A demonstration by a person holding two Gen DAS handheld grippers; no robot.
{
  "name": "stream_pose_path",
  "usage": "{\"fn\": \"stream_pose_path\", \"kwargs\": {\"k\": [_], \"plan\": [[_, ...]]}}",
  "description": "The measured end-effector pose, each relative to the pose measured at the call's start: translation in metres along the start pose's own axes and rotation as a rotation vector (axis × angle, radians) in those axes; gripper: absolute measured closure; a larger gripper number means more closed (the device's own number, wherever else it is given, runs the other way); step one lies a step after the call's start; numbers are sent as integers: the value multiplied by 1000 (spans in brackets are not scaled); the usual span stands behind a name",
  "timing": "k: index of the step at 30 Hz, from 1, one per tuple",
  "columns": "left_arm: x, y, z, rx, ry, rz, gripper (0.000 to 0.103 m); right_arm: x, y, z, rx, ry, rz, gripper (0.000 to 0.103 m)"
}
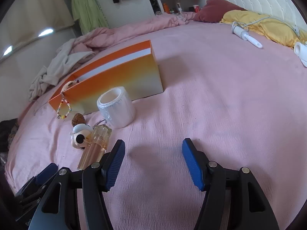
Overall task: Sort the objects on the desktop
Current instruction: 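Grasp the white cartoon figure keychain with the left tool and lift it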
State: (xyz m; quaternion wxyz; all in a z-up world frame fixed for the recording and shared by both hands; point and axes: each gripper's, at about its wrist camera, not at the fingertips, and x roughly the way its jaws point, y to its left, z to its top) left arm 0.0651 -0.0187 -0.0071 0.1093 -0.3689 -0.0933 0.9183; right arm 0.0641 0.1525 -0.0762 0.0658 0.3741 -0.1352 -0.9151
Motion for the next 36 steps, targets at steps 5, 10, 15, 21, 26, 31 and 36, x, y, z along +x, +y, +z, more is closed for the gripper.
{"fn": "stream_pose_path", "kwargs": {"k": [5,10,15,21,26,31,36], "plan": [[0,1,1,-10,14,-2,29,-2,0,0,11,-10,21,40],[1,-2,9,-47,40,-2,29,-3,-1,0,25,-17,42,39],[2,-12,24,-89,31,-37,29,-2,1,-1,16,-18,45,35],[16,-49,52,62,41,-10,29,-1,4,-1,3,-18,46,31],[47,-49,62,63,153,22,30,0,5,-1,-4,-17,44,30],[47,-22,51,-79,124,-41,56,0,8,-2,-4,-16,42,29],[33,-17,43,-57,116,-16,56,1,7,-2,-7,-16,41,29]]}}
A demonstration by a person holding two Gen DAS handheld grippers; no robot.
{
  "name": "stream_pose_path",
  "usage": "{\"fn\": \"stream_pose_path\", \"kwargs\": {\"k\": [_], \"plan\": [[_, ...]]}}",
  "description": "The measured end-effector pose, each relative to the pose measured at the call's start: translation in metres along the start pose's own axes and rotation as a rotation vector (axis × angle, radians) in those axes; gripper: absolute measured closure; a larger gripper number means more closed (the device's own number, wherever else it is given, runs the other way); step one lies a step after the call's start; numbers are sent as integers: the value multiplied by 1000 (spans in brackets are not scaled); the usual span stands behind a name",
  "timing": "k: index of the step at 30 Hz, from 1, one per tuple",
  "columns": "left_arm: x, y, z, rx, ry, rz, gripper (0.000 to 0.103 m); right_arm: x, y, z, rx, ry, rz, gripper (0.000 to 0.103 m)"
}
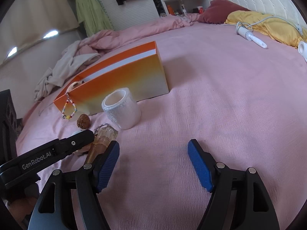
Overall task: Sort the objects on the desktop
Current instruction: 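Grasp the white cartoon figure keychain with the left tool and lift it, then carry the figure keychain toward the orange box with the left tool while the right tool grasps the perfume bottle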
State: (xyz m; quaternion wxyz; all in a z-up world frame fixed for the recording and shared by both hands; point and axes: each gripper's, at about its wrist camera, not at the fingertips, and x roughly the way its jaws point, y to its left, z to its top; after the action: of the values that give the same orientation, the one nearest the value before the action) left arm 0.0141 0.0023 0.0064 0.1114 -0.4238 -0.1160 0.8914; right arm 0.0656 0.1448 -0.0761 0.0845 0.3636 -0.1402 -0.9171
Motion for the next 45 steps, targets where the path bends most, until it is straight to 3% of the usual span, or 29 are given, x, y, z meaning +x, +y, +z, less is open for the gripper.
{"fn": "stream_pose_path", "kwargs": {"k": [8,14,18,23,27,29,31,33,34,35,36,39,45], "plan": [[-19,23,-16,46,14,199,56,0,2,0,-2,1,-4,29],[-21,36,-30,43,-63,133,56,-3,8,5,-6,19,-15,29],[-19,34,-30,50,-74,134,56,-11,22,9,2,-3,56,29],[-20,36,-29,39,-86,118,56,1,53,14,-135,58,-7,32],[-20,38,-28,28,-89,104,56,16,65,7,-161,114,-15,39],[-20,38,-28,31,-88,106,56,24,70,0,-204,139,-68,46],[-19,38,-28,33,-86,107,56,29,78,-4,-264,145,-124,47],[-20,38,-28,32,-88,107,56,29,77,-3,-260,150,-124,49],[-20,38,-29,32,-89,106,56,27,73,-3,-247,141,-126,54],[-20,38,-29,32,-89,106,56,26,69,-3,-231,130,-127,65],[-20,37,-29,32,-89,106,56,22,62,-3,-198,112,-118,73],[-20,37,-30,32,-90,107,56,13,34,-1,-47,79,-4,84],[-20,36,-32,32,-91,107,56,7,15,-1,57,34,106,86]]}}
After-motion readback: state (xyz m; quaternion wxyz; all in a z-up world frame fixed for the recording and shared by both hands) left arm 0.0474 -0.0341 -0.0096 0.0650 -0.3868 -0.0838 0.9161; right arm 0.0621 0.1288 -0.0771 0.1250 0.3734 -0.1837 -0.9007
